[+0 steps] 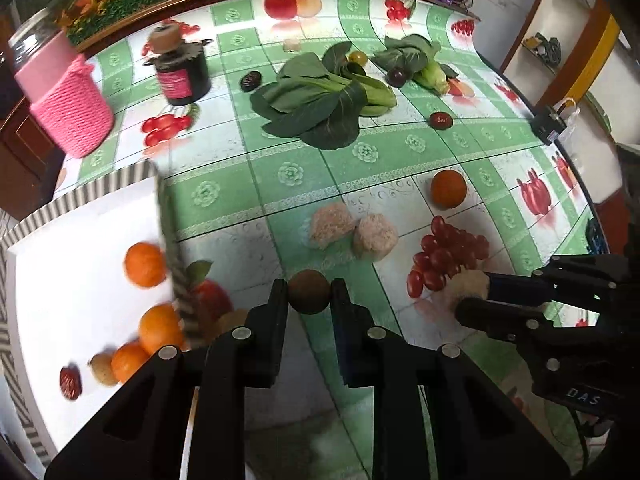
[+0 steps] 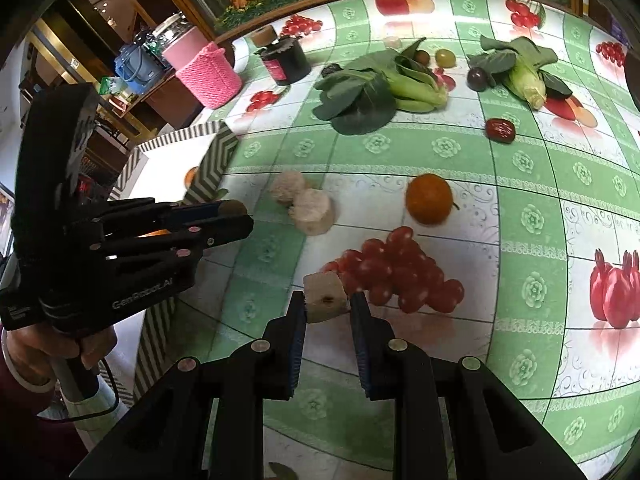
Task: Organize fruits
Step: 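Carry the kiwi and pale cube into the white tray and open both grippers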
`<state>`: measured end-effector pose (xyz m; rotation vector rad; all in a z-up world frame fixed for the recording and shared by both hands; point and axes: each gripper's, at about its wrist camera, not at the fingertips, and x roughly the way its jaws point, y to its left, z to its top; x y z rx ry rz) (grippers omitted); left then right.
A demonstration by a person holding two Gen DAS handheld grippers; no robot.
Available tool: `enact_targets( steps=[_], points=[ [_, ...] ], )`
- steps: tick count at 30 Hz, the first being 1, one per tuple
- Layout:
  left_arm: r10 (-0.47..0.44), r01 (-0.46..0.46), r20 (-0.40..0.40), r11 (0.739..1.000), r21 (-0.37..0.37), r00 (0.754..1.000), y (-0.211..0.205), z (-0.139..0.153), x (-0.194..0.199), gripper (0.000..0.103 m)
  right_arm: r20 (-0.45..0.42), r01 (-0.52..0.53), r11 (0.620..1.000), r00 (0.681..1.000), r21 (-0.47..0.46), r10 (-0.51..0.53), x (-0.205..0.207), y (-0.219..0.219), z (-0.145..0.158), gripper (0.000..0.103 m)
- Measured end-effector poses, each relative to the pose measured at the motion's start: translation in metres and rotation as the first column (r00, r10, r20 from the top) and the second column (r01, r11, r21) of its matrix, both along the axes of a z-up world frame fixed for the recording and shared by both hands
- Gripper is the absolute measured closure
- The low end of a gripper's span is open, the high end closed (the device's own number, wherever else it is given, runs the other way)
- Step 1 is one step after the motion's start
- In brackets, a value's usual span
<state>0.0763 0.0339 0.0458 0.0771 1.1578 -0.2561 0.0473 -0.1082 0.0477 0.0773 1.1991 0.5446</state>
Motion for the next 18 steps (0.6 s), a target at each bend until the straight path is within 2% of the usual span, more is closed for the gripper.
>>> enact_targets(
  steps=[8,18],
  points=[
    [0.043,-0.044,0.029,0.999,0.025,0.999,0.029,0.017,-0.028,0.085,0.021,-0.037,0.999,0.999,0.009,0.037,-0.012,0.026,0.018,0.080],
    [0.115,-0.118,0.044,0.991,0.063,0.992,0.074,0.023,-0.060,0.084,0.050,-0.122,0.992,0.991,0.008,0.122,-0.033,0.073,0.038,0.080]
  ],
)
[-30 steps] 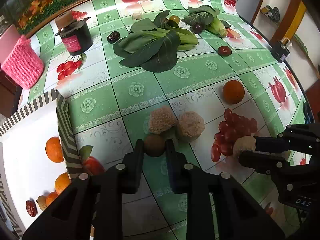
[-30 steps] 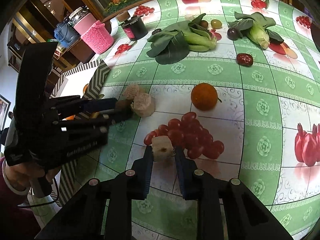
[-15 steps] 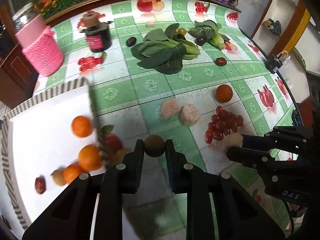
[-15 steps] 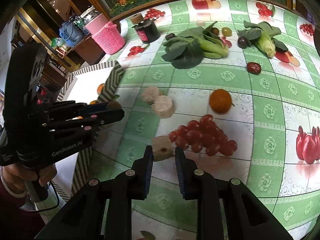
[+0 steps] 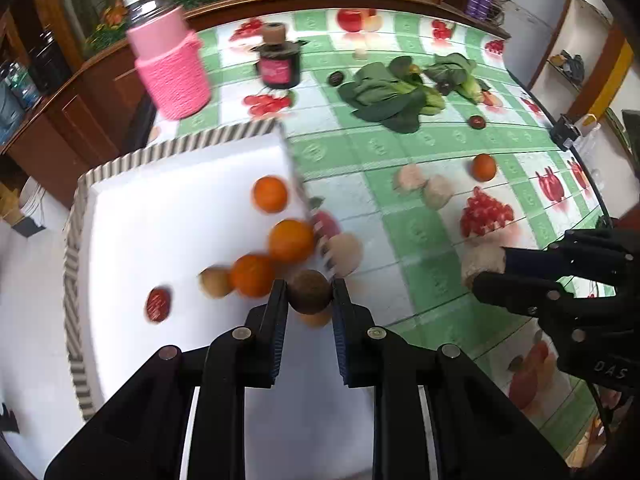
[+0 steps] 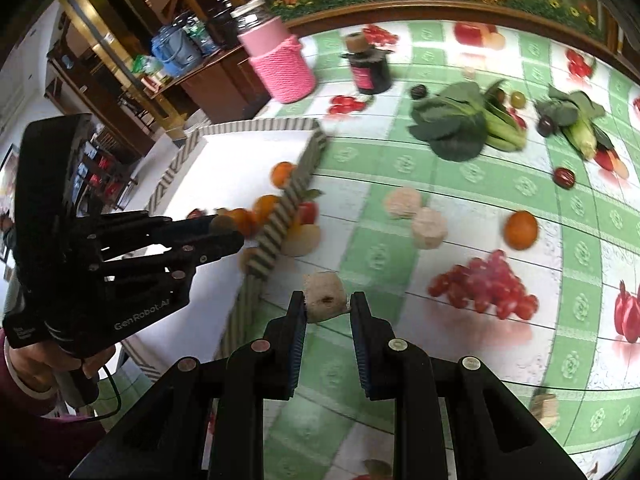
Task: Organize fruits
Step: 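Carry the kiwi and pale cube into the white tray and open both grippers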
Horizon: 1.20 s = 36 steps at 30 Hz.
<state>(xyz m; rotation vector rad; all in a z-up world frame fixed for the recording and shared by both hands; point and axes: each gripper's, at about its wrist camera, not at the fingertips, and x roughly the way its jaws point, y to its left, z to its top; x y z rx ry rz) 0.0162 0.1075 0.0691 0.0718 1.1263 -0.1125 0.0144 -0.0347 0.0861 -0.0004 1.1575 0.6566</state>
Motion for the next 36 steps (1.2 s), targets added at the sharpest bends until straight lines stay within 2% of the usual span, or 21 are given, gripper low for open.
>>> enact_targets(
  steps=[15,28,36],
  points=[
    [0.088,-0.088,0.001,0.995,0.045,0.996,0.059,-0.004,-0.025,0.084,0.002,-0.119,0.993,0.993,-0.009,0.119,-0.020,0.071,0.006,0.081],
    [0.135,-0.132,-0.040,0.989,0.061,0.990,0.092,-0.024,-0.023,0.084,-0.056,-0.162,0.987,0.985,-0.022,0.161,-0.018,0.107,-0.020,0.081],
    [0.139,-0.136,-0.052,0.989,0.061,0.989,0.093,-0.033,-0.017,0.084,-0.089,-0.184,0.983,0.979,-0.029,0.181,-0.012,0.119,-0.034,0.081]
  ],
)
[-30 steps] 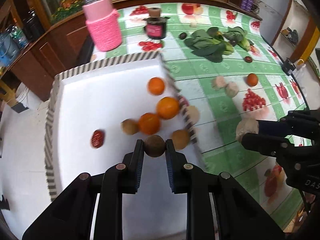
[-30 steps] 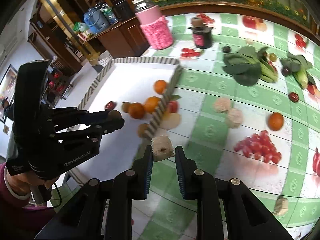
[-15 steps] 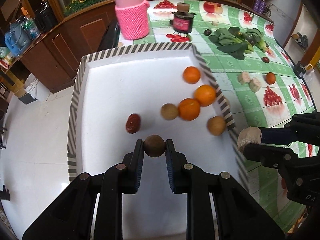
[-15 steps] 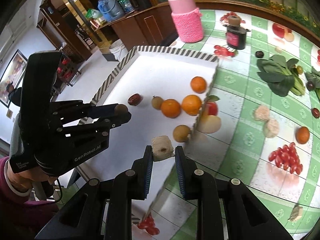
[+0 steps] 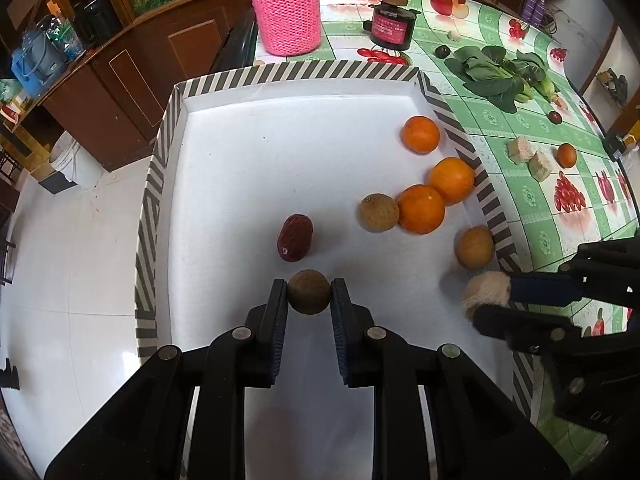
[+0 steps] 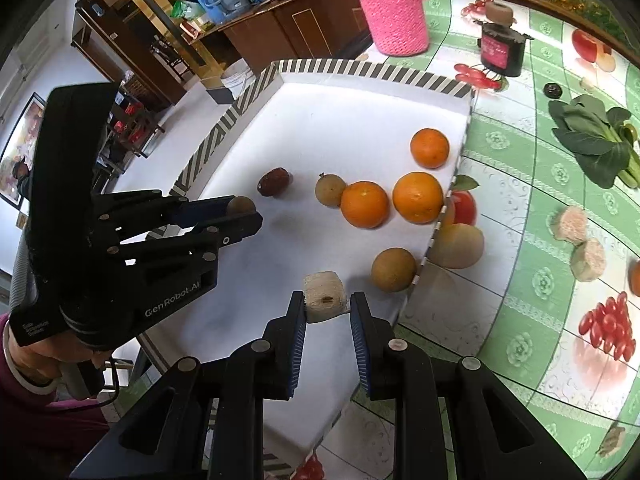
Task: Organize fruits
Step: 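Carry the kiwi and pale cube into the white tray and open both grippers, then move both open grippers back over the table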
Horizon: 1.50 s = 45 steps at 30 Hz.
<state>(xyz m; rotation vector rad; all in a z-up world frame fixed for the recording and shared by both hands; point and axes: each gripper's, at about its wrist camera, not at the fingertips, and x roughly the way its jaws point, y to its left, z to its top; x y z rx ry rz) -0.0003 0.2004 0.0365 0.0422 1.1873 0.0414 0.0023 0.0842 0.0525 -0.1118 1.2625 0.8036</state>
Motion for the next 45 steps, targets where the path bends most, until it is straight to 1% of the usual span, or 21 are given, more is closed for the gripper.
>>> enact_targets(
  steps=[6,9,11,18,20,21,22,23,24,25,26,28,31,32,33,34,35,36,39,42,45],
  points=[
    [0.013,-0.013,0.003,1.000,0.004,1.000,0.000,-0.003,0.007,0.084,-0.007,-0.004,1.000,1.000,-0.005,0.004,0.006,0.006,-0.008,0.081],
    [0.020,-0.020,0.003,1.000,0.007,1.000,0.001,-0.005,0.010,0.084,0.003,0.014,1.000,1.000,-0.006,-0.014,0.011,0.007,-0.011,0.080],
    [0.024,-0.024,0.002,1.000,0.005,1.000,0.001,-0.006,0.012,0.084,0.010,0.022,1.000,1.000,-0.006,-0.022,0.013,0.008,-0.013,0.078],
    [0.042,-0.042,0.001,0.999,0.020,0.999,0.002,-0.008,0.014,0.084,0.050,0.022,1.000,0.999,-0.001,-0.022,0.013,0.011,-0.008,0.076],
    [0.043,-0.043,0.001,0.999,0.031,0.999,0.002,-0.007,0.014,0.083,0.066,0.019,1.000,0.998,0.000,-0.019,0.011,0.008,-0.004,0.071],
    [0.045,-0.045,0.000,0.998,0.032,0.999,0.003,-0.007,0.014,0.078,0.074,0.023,1.000,0.997,0.005,-0.023,0.010,0.005,-0.001,0.069],
    [0.048,-0.048,-0.001,0.998,0.032,0.999,0.003,-0.007,0.014,0.066,0.085,0.028,1.000,0.996,0.008,-0.029,0.009,0.003,0.003,0.062],
    [0.049,-0.049,-0.001,0.998,0.031,0.999,0.003,-0.007,0.014,0.059,0.097,0.036,0.999,0.995,0.008,-0.036,0.009,-0.001,0.005,0.054],
    [0.050,-0.050,0.004,0.998,0.029,0.999,0.003,-0.006,0.013,0.048,0.114,0.049,0.999,0.992,0.006,-0.049,0.008,-0.004,0.009,0.050],
    [0.050,-0.051,0.009,0.998,0.031,0.999,0.002,-0.004,0.012,0.045,0.121,0.058,0.998,0.991,0.016,-0.060,0.008,-0.008,0.013,0.049],
    [0.048,-0.049,0.016,0.998,0.038,0.999,0.001,-0.002,0.011,0.045,0.122,0.070,0.997,0.990,0.020,-0.072,0.008,-0.013,0.016,0.045],
    [0.047,-0.048,0.017,0.998,0.039,0.999,-0.001,0.000,0.010,0.044,0.138,0.091,0.996,0.986,0.011,-0.092,0.008,-0.019,0.020,0.040],
    [0.044,-0.045,0.028,0.999,0.030,0.999,-0.005,0.006,0.009,0.043,0.147,0.105,0.994,0.984,0.007,-0.105,0.005,-0.031,0.028,0.035],
    [0.040,-0.041,0.037,0.999,0.032,0.999,-0.009,0.010,0.008,0.043,0.147,0.114,0.993,0.982,0.011,-0.114,0.004,-0.035,0.030,0.035],
    [0.038,-0.039,0.043,0.999,0.033,0.998,-0.011,0.012,0.008,0.040,0.153,0.130,0.991,0.980,0.015,-0.131,0.002,-0.041,0.034,0.035],
    [0.035,-0.036,0.050,0.999,0.031,0.998,-0.014,0.015,0.008,0.033,0.157,0.142,0.990,0.977,0.014,-0.143,0.003,-0.045,0.036,0.034],
    [0.031,-0.033,0.058,0.999,0.026,0.998,-0.018,0.018,0.008,0.030,0.161,0.155,0.988,0.975,0.008,-0.154,0.003,-0.051,0.038,0.030],
    [0.027,-0.029,0.068,0.999,0.021,0.997,-0.022,0.021,0.008,0.027,0.170,0.167,0.986,0.972,-0.002,-0.164,0.003,-0.056,0.039,0.028],
    [0.004,-0.005,0.082,1.000,0.013,0.997,-0.035,0.028,0.010,0.027,0.196,0.193,0.980,0.964,-0.048,-0.181,0.001,-0.074,0.040,0.026],
    [-0.017,0.018,0.085,1.000,-0.005,0.996,-0.050,0.031,0.011,0.027,0.193,0.223,0.971,0.960,-0.085,-0.204,0.001,-0.094,0.038,0.024],
    [-0.040,0.042,0.082,0.999,-0.019,0.996,-0.066,0.031,0.013,0.028,0.184,0.261,0.960,0.953,-0.098,-0.240,0.000,-0.117,0.033,0.024]
  ],
)
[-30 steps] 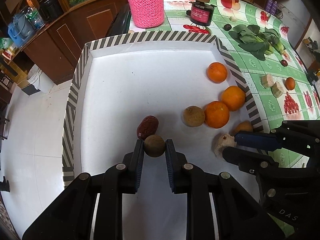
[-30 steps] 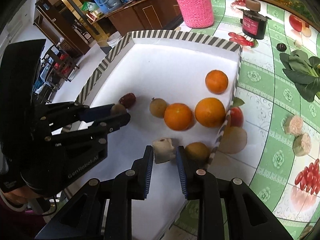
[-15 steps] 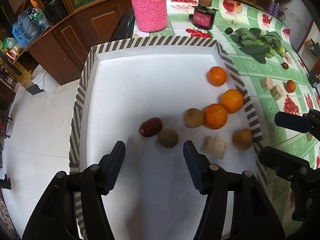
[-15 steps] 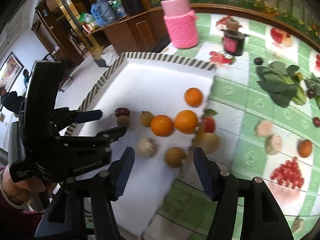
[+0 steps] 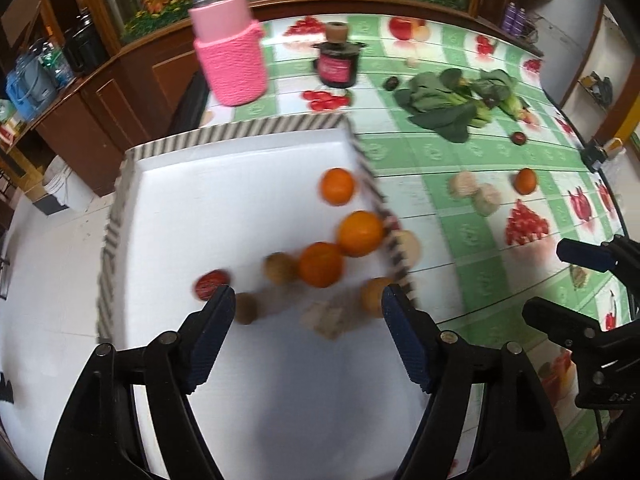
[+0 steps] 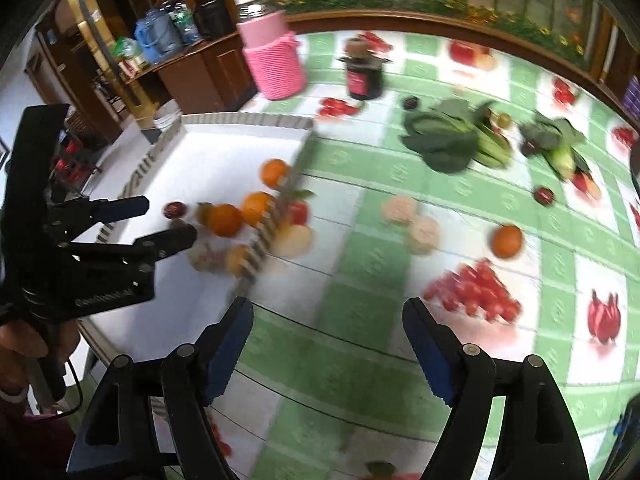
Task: Organize fruits
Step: 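Move both open grippers back over the table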
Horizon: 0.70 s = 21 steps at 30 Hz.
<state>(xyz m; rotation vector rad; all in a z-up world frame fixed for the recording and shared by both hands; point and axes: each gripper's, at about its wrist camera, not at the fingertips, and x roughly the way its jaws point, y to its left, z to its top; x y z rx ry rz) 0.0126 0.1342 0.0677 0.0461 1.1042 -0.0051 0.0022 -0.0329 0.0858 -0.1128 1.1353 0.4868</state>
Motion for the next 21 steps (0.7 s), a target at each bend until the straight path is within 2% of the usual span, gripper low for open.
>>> enact_targets(
  steps=[6,12,21],
  points=[
    [-0.054,0.054,-0.013,0.998,-0.020,0.998,-0.037,-0.005,0.007,0.028,-0.036,0.075,0.997,0.996,-0.017,-0.075,0.001,-0.043,-0.014,0.024],
    [-0.104,0.103,-0.020,0.993,-0.050,0.994,-0.068,-0.008,0.020,0.028,-0.038,0.137,0.990,0.990,0.027,-0.136,0.010,-0.077,-0.021,0.024],
    [-0.152,0.150,-0.046,0.988,-0.033,0.987,-0.096,-0.022,0.047,0.028,-0.051,0.176,0.983,0.984,0.049,-0.173,0.031,-0.104,-0.030,0.024]
  ],
)
